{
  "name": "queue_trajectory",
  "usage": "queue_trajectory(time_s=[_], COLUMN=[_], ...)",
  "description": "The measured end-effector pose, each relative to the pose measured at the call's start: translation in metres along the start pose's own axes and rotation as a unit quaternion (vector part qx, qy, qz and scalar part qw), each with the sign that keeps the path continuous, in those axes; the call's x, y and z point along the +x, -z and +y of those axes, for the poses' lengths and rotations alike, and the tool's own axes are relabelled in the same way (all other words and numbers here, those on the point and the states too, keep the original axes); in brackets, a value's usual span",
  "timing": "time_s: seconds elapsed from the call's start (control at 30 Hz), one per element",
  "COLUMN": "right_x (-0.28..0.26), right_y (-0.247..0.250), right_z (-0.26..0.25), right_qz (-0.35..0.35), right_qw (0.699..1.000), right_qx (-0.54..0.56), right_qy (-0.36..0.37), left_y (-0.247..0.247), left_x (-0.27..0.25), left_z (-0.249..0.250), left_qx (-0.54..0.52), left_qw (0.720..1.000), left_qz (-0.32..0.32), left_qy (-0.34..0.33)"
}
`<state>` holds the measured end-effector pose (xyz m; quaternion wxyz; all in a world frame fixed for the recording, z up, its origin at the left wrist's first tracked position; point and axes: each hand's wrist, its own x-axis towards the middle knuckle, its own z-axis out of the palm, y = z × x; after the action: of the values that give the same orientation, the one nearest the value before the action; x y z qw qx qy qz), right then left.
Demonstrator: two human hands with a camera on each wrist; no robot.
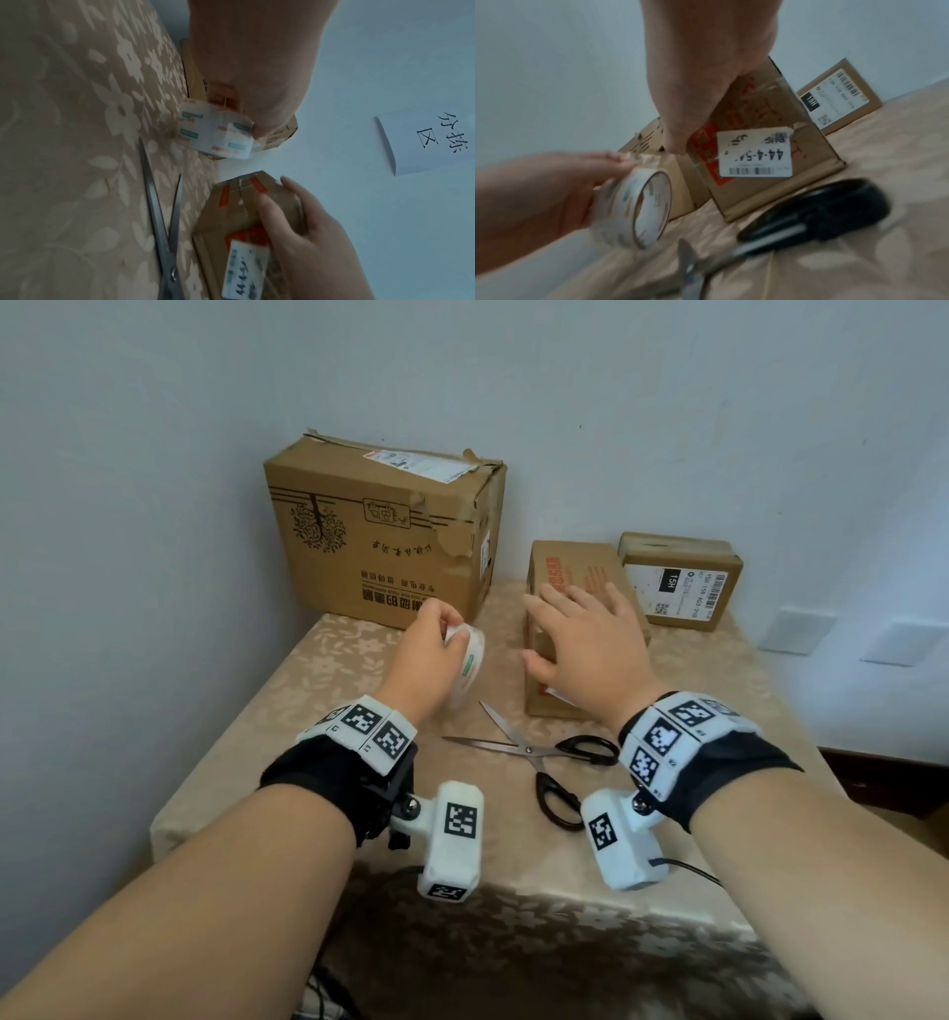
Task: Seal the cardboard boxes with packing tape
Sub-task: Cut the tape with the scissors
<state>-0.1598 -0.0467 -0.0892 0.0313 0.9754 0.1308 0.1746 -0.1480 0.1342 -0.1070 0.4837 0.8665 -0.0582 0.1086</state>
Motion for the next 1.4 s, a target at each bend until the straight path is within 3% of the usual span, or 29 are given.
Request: queue_trajectory(time_s=[0.1, 0.17, 0.23, 0.4, 0.53, 0.67, 0.77, 0.9, 1.03, 1.23, 1.4], right_x=[-0.010, -0.015, -0.014, -0.005, -0.007, -0.009, -0.011, -0.009, -0.011, -0.008, -0.006], right_y=[0.009, 0.016, 0.019, 0.011, 0.007, 0.004, 0.002, 0.006, 0.012, 0.015, 0.019], right_z=[0.016, 0.007, -0.010, -0.031, -0.033, -0.042, -0.042, -0.038, -0.029, -0.034, -0.032], right_qz=[0.026, 0.075, 0.080, 0.073, 0.090, 0.109, 0.114, 0.114, 0.138, 0.119, 0.139], right_qw=[0.998, 0.984, 0.965, 0.971, 0.955, 0.948, 0.944, 0.919, 0.882, 0.920, 0.936], right_qx=[0.058, 0.160, 0.247, 0.225, 0.271, 0.293, 0.303, 0.363, 0.435, 0.373, 0.321], right_qy=[-0.029, -0.021, -0.016, -0.031, -0.075, -0.063, -0.061, -0.101, -0.117, -0.009, -0.018], left_y=[0.006, 0.008, 0.009, 0.006, 0.002, 0.004, 0.007, 0.007, 0.009, 0.010, 0.013], left_x=[-0.001, -0.002, -0.006, -0.014, -0.012, -0.008, -0.007, -0.008, -0.008, -0.004, -0.006], left_z=[-0.004, -0.004, -0.003, 0.007, 0.011, 0.018, 0.023, 0.023, 0.020, 0.021, 0.026], left_qx=[0.006, 0.023, 0.045, 0.086, 0.114, 0.048, 0.067, 0.117, 0.070, 0.071, 0.126], left_qw=[0.999, 0.995, 0.989, 0.976, 0.975, 0.988, 0.986, 0.976, 0.978, 0.984, 0.979], left_qz=[-0.023, -0.050, -0.077, -0.104, -0.112, -0.095, -0.102, -0.098, -0.137, -0.111, -0.082], left_qy=[-0.045, -0.086, -0.117, -0.169, -0.157, -0.109, -0.114, -0.157, -0.144, -0.120, -0.139])
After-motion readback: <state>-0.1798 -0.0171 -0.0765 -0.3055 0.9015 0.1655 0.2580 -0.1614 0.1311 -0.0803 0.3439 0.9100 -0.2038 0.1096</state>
